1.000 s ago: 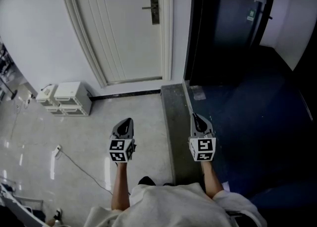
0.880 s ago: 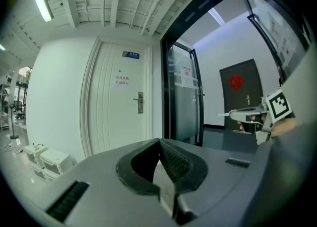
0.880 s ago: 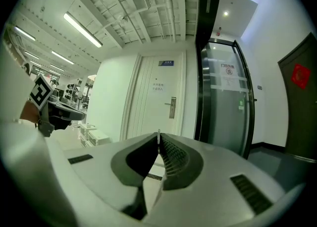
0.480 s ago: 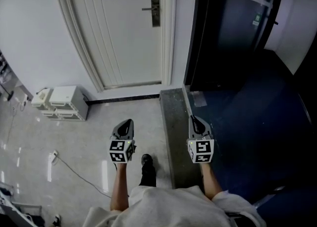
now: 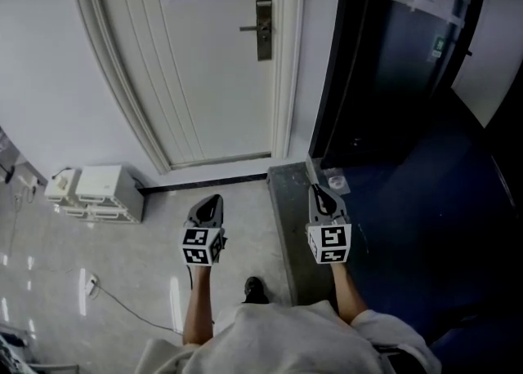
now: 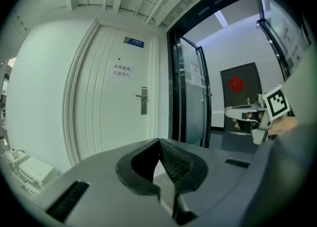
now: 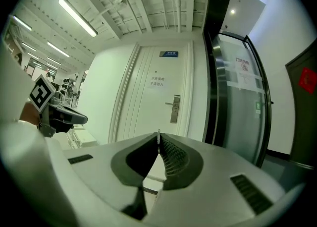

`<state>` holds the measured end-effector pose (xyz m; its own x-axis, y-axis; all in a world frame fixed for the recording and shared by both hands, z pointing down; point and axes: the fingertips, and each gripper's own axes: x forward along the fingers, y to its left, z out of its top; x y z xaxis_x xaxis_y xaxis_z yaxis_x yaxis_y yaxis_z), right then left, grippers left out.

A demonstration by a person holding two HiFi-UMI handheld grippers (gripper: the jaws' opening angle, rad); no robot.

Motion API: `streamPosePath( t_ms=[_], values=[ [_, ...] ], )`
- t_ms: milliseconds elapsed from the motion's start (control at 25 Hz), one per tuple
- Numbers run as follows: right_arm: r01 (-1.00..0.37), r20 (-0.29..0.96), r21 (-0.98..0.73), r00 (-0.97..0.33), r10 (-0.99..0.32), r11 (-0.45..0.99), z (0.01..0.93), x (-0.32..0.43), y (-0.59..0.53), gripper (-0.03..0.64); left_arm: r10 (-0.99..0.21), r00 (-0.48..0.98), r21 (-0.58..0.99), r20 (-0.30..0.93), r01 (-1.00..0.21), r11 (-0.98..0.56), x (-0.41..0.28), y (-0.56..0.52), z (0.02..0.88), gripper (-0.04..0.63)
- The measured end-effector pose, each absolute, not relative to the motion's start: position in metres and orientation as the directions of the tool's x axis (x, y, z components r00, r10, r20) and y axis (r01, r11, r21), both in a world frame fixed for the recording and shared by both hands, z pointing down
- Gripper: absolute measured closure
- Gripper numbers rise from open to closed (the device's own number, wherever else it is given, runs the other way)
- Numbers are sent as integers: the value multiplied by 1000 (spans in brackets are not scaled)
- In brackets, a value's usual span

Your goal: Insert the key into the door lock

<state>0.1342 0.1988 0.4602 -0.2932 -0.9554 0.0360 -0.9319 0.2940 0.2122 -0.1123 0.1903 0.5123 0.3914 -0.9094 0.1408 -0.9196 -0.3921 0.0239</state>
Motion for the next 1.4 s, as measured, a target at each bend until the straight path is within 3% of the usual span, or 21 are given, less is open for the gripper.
streamPosePath(
  t_ms=[600, 1400],
  values=[
    [-944, 57, 217, -242, -969, 249, 451, 78, 43, 588, -881, 453, 31, 140, -891, -453, -163, 20, 499, 578],
    [-938, 107, 195, -269, -957, 286, 490, 94, -101, 587, -872, 455, 31, 184, -889, -457, -136, -123, 527, 578]
  ],
)
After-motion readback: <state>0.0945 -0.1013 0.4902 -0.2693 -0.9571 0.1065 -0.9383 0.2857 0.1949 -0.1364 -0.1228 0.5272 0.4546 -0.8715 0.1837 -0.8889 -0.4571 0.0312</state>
